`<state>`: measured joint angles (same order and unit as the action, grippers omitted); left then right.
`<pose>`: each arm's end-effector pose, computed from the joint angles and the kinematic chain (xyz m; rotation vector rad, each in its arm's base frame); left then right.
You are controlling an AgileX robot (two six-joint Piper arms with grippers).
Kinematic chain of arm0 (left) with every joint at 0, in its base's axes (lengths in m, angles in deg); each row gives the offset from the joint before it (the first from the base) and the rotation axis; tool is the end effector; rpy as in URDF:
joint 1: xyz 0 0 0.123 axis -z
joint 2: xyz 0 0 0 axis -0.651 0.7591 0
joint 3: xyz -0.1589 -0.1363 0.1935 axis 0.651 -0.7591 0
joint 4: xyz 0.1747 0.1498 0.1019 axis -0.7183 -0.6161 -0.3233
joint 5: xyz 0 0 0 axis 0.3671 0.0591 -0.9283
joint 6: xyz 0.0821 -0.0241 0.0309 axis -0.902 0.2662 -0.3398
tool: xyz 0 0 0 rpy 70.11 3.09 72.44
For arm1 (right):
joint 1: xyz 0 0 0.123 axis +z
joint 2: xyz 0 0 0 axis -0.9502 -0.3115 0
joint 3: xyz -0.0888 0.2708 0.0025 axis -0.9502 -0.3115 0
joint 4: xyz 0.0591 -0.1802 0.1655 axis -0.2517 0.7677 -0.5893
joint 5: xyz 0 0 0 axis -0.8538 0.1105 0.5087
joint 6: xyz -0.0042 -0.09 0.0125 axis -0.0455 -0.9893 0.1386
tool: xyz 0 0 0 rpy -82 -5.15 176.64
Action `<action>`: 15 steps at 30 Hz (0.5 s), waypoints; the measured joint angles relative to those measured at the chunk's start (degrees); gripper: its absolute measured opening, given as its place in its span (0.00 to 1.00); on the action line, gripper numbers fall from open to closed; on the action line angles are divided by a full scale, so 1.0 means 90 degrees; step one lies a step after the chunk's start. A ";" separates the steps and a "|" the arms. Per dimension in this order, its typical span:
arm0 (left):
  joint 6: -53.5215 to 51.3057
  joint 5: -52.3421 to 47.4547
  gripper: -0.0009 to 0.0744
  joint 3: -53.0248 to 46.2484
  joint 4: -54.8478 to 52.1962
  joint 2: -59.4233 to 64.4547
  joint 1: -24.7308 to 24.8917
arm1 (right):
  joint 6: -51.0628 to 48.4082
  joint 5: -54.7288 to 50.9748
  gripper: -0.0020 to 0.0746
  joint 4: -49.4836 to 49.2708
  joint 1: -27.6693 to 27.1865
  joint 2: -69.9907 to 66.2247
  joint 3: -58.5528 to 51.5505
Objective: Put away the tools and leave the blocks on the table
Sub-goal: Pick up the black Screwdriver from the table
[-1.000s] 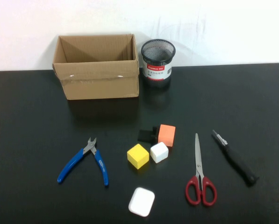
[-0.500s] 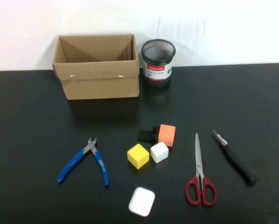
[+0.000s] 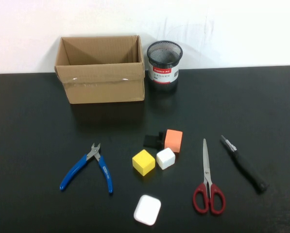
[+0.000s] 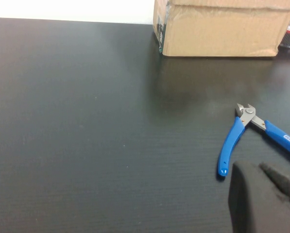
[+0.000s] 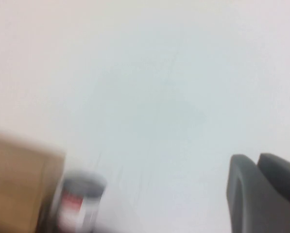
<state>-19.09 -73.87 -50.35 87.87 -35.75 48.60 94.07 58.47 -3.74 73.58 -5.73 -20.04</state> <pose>0.0516 -0.0123 0.1735 0.1356 1.8446 -0.1714 0.0347 0.0228 0.2656 -0.2624 1.0183 0.1053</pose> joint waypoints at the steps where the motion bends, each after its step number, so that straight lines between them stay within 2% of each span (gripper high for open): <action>1: 0.0000 0.0000 0.01 0.0000 0.0000 0.0000 0.0000 | -0.0420 0.0098 0.02 -0.0430 0.0000 0.0000 0.0152; 5: 0.0000 0.0000 0.01 0.0000 0.0000 0.0000 0.0000 | -0.1786 0.0739 0.02 -0.2227 0.0000 -0.0003 0.0728; 10: 0.0000 0.0000 0.01 0.0000 0.0000 0.0000 0.0000 | -0.2254 0.0736 0.02 -0.4147 0.0000 -0.0090 0.1607; 15: 0.0000 0.0000 0.01 0.0000 0.0000 0.0000 0.0000 | -0.3002 -0.0296 0.02 -0.4434 0.0000 -0.0823 0.2577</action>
<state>-19.09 -73.87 -50.35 87.87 -35.75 48.60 67.05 55.81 -43.65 73.58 -13.13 3.16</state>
